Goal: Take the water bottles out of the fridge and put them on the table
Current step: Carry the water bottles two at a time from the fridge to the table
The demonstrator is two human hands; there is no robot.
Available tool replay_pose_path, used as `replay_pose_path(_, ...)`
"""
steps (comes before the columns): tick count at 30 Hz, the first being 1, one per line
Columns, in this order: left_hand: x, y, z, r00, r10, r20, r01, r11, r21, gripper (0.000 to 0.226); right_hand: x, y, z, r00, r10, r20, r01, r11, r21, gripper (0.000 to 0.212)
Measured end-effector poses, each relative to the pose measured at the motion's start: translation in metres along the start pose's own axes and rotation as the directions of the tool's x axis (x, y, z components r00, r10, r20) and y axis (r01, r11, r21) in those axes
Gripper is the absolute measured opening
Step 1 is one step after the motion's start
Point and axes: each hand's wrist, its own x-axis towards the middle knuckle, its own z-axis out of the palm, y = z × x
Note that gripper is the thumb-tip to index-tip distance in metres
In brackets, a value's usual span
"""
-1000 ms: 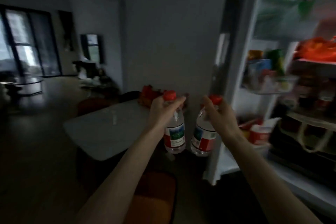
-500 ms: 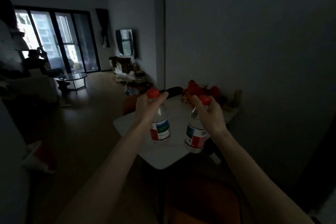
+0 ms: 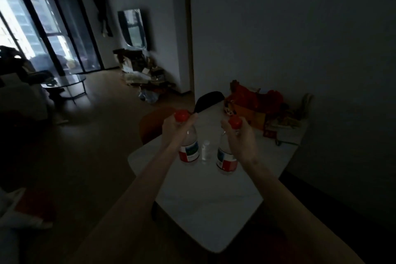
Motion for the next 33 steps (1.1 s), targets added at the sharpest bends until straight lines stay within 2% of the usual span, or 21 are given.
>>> replay_pose_path(6,0.116,-0.077,0.030,0.978,-0.076,0.192,0.079,0.997,-0.007,0.037,0.078,0.063,0.068,0.990,0.129,-0.050,-0.133,0.986,-0.100,0.044)
replay_pose_path(9,0.172,-0.131,0.044,0.943,-0.164,0.291,0.171,0.985,0.000,0.039,0.106,0.109,0.107,0.962,0.216,-0.169,-0.238,0.964,-0.121,0.027)
replay_pose_path(12,0.219,-0.177,0.059,0.902,-0.237,0.361,0.215,0.971,0.102,0.035,0.122,0.151,0.143,0.908,0.321,-0.268,-0.370,0.916,-0.155,0.020)
replay_pose_path(15,0.254,-0.217,0.071,0.876,-0.251,0.412,0.171,0.960,0.222,0.035,0.136,0.182,0.172,0.840,0.426,-0.338,-0.498,0.851,-0.165,0.026)
replay_pose_path(20,0.288,-0.270,0.086,0.802,-0.228,0.553,0.085,0.959,0.271,0.040,0.162,0.225,0.200,0.760,0.519,-0.392,-0.614,0.771,-0.169,0.030)
replay_pose_path(23,0.300,-0.293,0.095,0.800,-0.196,0.566,0.005,0.947,0.321,0.075,0.168,0.251,0.214,0.753,0.537,-0.380,-0.638,0.738,-0.220,0.028)
replay_pose_path(25,0.305,-0.313,0.103,0.794,-0.170,0.583,-0.055,0.936,0.349,0.085,0.169,0.268,0.224,0.743,0.553,-0.376,-0.657,0.711,-0.253,0.031)
replay_pose_path(30,0.311,-0.352,0.114,0.818,-0.156,0.553,-0.065,0.931,0.358,0.080,0.168,0.297,0.247,0.709,0.591,-0.386,-0.700,0.656,-0.281,0.038)
replay_pose_path(33,0.308,-0.353,0.115,0.812,-0.178,0.556,-0.084,0.907,0.413,0.064,0.167,0.309,0.258,0.692,0.598,-0.405,-0.717,0.636,-0.285,0.037)
